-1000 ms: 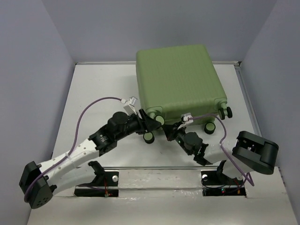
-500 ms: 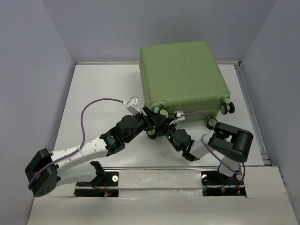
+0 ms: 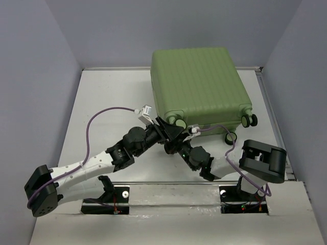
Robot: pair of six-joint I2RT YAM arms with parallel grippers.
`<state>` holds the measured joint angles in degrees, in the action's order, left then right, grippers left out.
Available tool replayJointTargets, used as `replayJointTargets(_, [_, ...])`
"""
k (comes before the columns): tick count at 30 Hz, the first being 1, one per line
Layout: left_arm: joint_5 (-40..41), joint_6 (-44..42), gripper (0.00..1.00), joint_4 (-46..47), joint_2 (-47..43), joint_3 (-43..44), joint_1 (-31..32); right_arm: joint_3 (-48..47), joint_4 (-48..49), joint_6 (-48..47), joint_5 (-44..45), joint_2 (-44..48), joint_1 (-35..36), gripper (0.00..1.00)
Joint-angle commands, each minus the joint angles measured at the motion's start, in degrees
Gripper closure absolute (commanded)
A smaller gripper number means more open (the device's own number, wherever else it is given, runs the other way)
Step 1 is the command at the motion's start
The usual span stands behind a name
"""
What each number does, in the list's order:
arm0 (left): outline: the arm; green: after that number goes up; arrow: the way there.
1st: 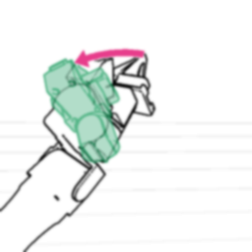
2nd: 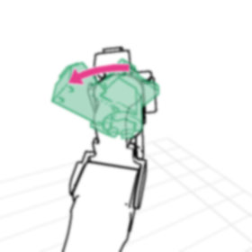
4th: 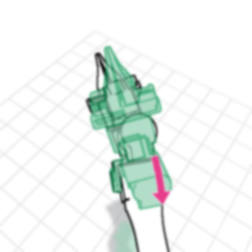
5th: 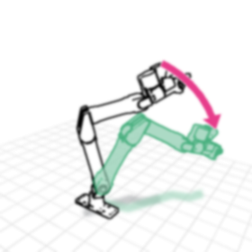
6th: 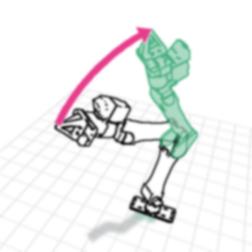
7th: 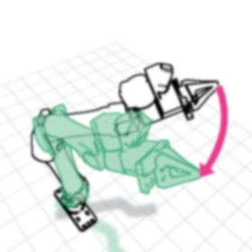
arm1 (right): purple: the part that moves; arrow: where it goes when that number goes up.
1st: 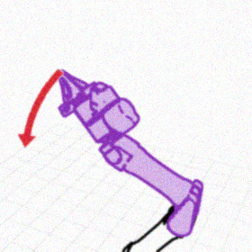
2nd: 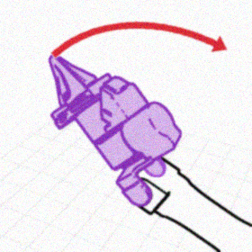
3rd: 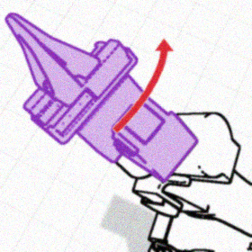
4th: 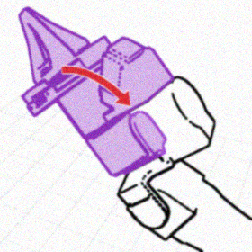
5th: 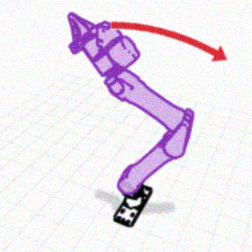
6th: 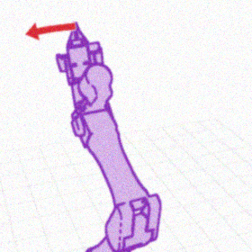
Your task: Pack the luggage
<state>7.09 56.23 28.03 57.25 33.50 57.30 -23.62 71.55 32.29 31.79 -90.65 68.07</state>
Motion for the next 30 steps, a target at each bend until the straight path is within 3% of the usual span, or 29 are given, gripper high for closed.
replayJointTargets(1, [-6.47, 1.17, 0.94, 30.92, -0.67, 7.99, 1.76, -8.09, 18.98, -0.65, -11.21, -5.13, 3.91, 0.93])
replayJointTargets(5, [-6.83, 8.19, 0.94, 41.55, 7.33, 7.20, 5.09, -22.83, 23.00, 0.66, -11.50, -14.45, 3.91, 0.93])
replayJointTargets(9, [-4.73, 7.94, 0.94, 43.51, 7.52, 6.67, 7.38, -31.81, 26.80, 0.05, -4.82, -19.56, 3.91, 0.93])
replayJointTargets(13, [-1.74, 7.05, 0.94, 44.91, 5.86, 4.65, 9.14, -34.65, 26.80, 3.13, -2.96, -21.32, 4.43, 0.93])
replayJointTargets(16, [-0.25, 6.71, 0.94, 44.31, 3.05, 2.28, 9.15, -29.84, 26.80, 5.67, -2.09, -20.36, 4.44, 0.91])
replayJointTargets(18, [0.90, 5.39, 0.94, 40.98, 0.59, 1.22, 9.15, -22.29, 26.80, 5.68, -0.68, -18.78, 4.44, 0.78])
replayJointTargets(19, [2.21, 3.73, 0.94, 36.26, -2.29, 0.96, 9.15, -19.30, 26.80, 5.41, -0.16, -16.60, 4.44, 0.57])
replayJointTargets(21, [4.58, 2.58, 0.91, 29.14, -6.86, -0.96, 9.15, -9.76, 26.63, 4.63, 0.29, -12.12, 4.44, 0.34])
replayJointTargets(25, [7.75, 3.97, 0.68, 20.06, -14.44, -6.06, 8.53, 4.44, 19.53, 6.99, 0.12, -3.42, 4.44, 0.20])
replayJointTargets(26, [7.93, 4.33, 0.48, 18.39, -15.67, -8.16, 8.36, 6.11, 11.59, 8.91, -0.93, 1.83, 4.44, 0.17])
replayJointTargets(28, [8.46, 5.03, 0.22, 16.54, -19.01, -10.02, 8.01, 7.88, 1.71, 10.24, -4.09, 10.26, 4.44, 0.16])
replayJointTargets(29, [8.38, 5.64, 0.16, 15.66, -20.67, -11.60, 7.57, 7.45, -10.08, 11.12, -4.80, 12.67, 4.44, 0.15])
replayJointTargets(30, [8.20, 5.73, 0.10, 15.04, -20.69, -12.22, 7.48, 6.66, -15.86, 11.39, -5.94, 14.87, 4.44, 0.14])
